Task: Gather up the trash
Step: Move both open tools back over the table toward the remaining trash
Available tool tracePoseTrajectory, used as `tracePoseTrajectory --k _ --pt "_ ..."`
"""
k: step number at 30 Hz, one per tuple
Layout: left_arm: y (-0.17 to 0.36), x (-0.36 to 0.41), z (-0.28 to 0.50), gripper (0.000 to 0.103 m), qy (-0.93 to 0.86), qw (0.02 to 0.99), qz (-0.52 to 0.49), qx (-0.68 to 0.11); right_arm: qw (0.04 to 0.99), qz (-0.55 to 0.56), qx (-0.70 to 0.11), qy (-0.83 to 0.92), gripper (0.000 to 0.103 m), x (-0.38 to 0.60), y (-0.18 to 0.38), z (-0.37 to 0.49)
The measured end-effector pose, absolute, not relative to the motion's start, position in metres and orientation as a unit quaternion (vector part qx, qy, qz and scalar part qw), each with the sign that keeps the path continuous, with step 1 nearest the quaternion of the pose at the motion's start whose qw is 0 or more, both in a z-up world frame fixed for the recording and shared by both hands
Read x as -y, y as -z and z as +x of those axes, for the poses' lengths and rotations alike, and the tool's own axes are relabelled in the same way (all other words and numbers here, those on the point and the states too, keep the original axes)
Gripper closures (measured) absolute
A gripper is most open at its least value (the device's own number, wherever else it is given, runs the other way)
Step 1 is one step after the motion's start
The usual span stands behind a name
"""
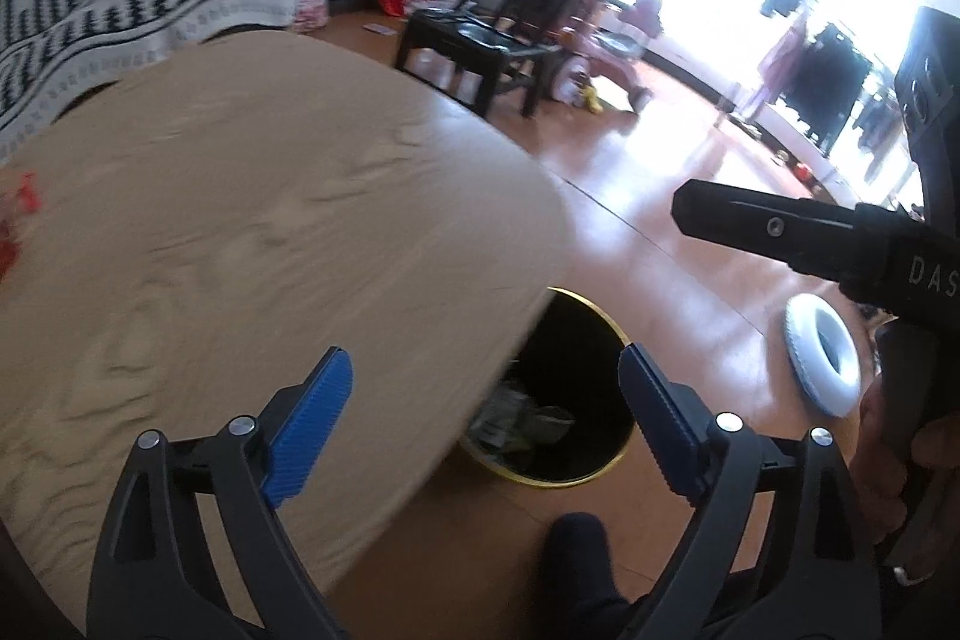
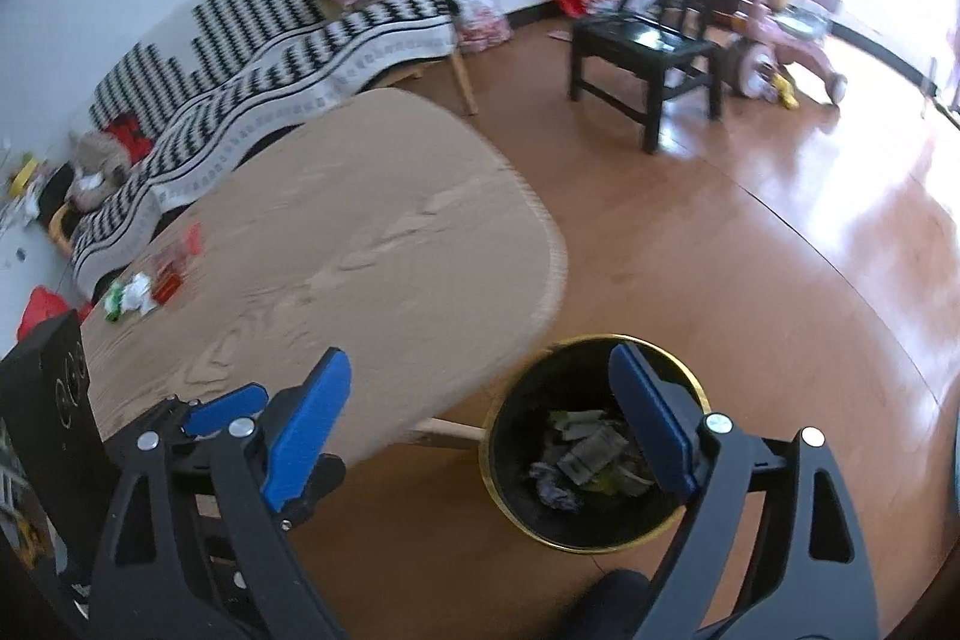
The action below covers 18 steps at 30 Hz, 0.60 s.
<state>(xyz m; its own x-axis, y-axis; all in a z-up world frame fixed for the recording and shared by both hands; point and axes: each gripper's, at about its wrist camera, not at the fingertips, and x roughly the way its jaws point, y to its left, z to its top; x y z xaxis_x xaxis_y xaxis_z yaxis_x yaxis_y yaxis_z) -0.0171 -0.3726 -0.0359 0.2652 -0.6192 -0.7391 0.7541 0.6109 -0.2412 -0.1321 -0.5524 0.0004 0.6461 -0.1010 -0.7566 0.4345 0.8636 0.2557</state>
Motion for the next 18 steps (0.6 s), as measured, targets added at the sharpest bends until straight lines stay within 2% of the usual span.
tracePoseTrajectory --k 10,18 --pt "0.012 0.244 0.028 0.015 0.33 0.845 0.046 -0.419 0.903 0.171 -0.391 0.055 0.018 0.448 -0.02 -0.052" --pt "0.016 0.122 0.062 0.015 0.231 0.874 0.008 -0.427 0.909 0.123 -0.399 -0.014 0.018 0.357 -0.017 0.01"
